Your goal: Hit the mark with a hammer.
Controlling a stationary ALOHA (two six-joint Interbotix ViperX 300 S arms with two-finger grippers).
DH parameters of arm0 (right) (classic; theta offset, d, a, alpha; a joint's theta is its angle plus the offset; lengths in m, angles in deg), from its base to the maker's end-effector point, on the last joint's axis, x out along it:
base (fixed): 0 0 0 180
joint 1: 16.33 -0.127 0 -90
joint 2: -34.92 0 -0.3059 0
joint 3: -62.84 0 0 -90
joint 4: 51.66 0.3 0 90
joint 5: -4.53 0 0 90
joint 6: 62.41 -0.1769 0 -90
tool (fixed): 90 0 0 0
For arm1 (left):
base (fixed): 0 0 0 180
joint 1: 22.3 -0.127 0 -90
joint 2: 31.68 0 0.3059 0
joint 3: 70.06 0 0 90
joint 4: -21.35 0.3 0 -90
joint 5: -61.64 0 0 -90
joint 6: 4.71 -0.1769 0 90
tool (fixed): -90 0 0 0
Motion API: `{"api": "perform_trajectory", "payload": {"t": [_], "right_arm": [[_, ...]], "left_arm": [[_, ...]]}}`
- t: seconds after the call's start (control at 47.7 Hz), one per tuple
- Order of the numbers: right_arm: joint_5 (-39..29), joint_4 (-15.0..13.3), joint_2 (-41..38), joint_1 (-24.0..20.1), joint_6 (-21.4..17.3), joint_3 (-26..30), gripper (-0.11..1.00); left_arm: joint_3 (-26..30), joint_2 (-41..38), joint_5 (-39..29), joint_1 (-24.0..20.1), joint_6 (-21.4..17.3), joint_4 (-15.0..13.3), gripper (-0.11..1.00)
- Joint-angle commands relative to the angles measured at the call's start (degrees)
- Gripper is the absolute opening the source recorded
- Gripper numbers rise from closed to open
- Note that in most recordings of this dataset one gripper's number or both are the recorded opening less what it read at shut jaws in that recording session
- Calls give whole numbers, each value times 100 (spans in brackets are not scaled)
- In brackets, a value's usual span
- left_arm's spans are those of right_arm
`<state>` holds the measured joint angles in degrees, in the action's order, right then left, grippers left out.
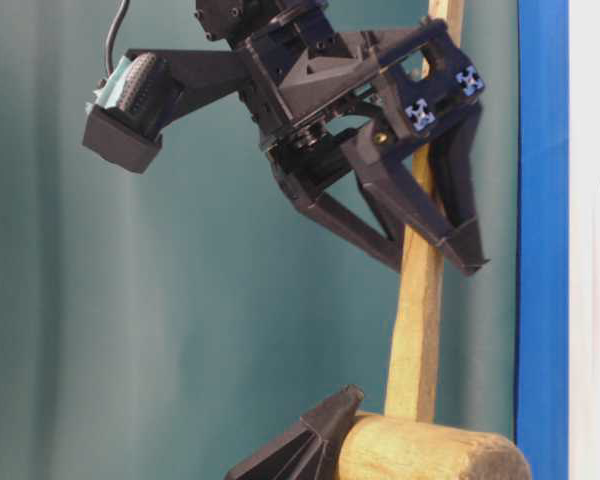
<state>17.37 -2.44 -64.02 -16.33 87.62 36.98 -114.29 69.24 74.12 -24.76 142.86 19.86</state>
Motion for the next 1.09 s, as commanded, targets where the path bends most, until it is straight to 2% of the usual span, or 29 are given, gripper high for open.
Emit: {"api": "perform_trajectory", "payload": {"t": [0.0, 0.105, 0.168, 0.545, 0.587, 0.692, 0.734, 0.901, 1.069], "right_arm": [[-105, -18, 70, -18, 9, 141, 44], [-264, -18, 70, -18, 9, 141, 16], [-325, -18, 70, -9, 9, 141, 7], [-352, -9, 97, -18, -18, 141, 8], [-352, 0, 114, -18, -35, 132, 8], [-352, 26, 211, -18, -62, 97, 8], [-352, 53, 264, -18, -62, 70, 8], [-352, 149, 580, -18, -70, -185, 8], [-334, 299, 984, -18, -70, -589, 8]], "left_arm": [[185, 88, 70, -9, -18, 18, 46], [193, 79, 70, -44, -35, 18, 46], [193, 79, 62, -79, -35, 18, 46], [202, 70, 44, -79, -53, 18, 47], [193, 79, 44, -79, -53, 18, 54], [176, 114, 44, -88, -62, 18, 82], [176, 132, 44, -88, -79, 18, 87], [105, 316, 44, -88, -255, 26, 82], [-176, 738, 26, -88, -475, 18, 82]]}}
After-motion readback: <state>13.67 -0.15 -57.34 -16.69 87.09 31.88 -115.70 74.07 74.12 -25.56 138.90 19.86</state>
